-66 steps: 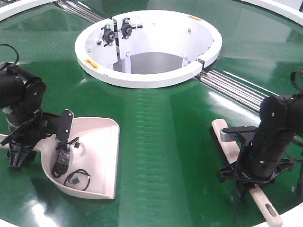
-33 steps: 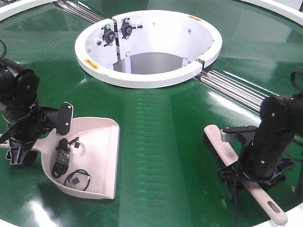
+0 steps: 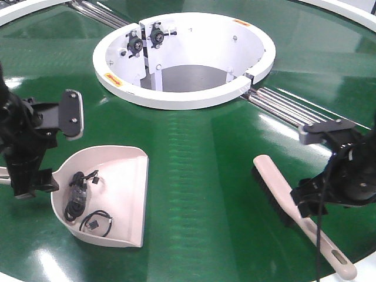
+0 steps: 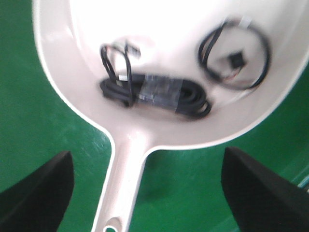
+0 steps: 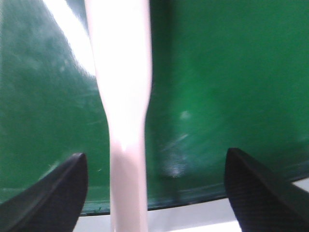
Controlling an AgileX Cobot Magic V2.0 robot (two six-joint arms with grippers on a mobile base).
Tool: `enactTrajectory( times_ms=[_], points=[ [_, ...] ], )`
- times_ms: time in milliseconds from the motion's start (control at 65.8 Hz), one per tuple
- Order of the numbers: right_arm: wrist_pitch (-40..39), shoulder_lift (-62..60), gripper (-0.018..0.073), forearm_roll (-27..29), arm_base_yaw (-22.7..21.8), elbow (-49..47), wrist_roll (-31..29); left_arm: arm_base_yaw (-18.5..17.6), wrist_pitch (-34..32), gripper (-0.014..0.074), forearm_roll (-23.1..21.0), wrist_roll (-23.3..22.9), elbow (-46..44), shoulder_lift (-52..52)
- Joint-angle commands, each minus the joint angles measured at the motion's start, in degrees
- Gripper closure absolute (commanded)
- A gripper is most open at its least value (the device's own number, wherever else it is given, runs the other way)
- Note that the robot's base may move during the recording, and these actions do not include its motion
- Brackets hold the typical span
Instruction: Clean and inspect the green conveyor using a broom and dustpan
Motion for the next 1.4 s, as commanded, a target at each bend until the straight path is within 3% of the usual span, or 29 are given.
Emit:
enactTrajectory(
  times_ms=[0, 319, 425, 562, 683, 805, 1139, 1382],
  points=[
    [-2.74, -5.94, -0.0006, -1.36, -0.37, -1.16, 0.00, -0.37, -0.50, 0.0004, -4.65, -0.54, -1.63, -5.85],
    [-11.45, -21.08, -0.0006, -1.31, -0.37, -1.16, 0.00, -0.37, -1.62, 0.0004, -22.10, -0.54, -1.63, -19.38],
    [-13.46, -25.92, -0.0005, -1.31, -0.37, -0.99, -0.89, -0.37, -1.92, 0.0015, -23.88, -1.88, -1.63, -23.50],
    [-18.91, -33.14, -0.0004, -1.31, -0.37, 2.55, -2.61, -0.37, -6.59, 0.0057, -20.68, -10.86, -1.63, -29.15],
    [-23.34, -40.35, -0.0004, -0.90, -0.37, 8.29, -2.68, -0.37, -11.93, 0.0106, -13.70, -22.57, -0.56, -35.10],
    [-27.64, -47.24, -0.0004, -0.86, -0.37, 13.81, -2.68, -0.37, -18.57, 0.0142, -8.72, -33.03, 6.34, -42.82],
    [-37.28, -65.83, -0.0004, 0.03, 0.55, 29.58, -2.90, -0.37, -35.12, 0.0150, -5.78, -43.85, 37.83, -67.66],
    [-50.23, -72.81, -0.0003, -0.01, 0.51, 41.43, -2.83, -0.37, -43.84, 0.0150, -2.95, -49.82, 52.17, -74.15]
  ],
)
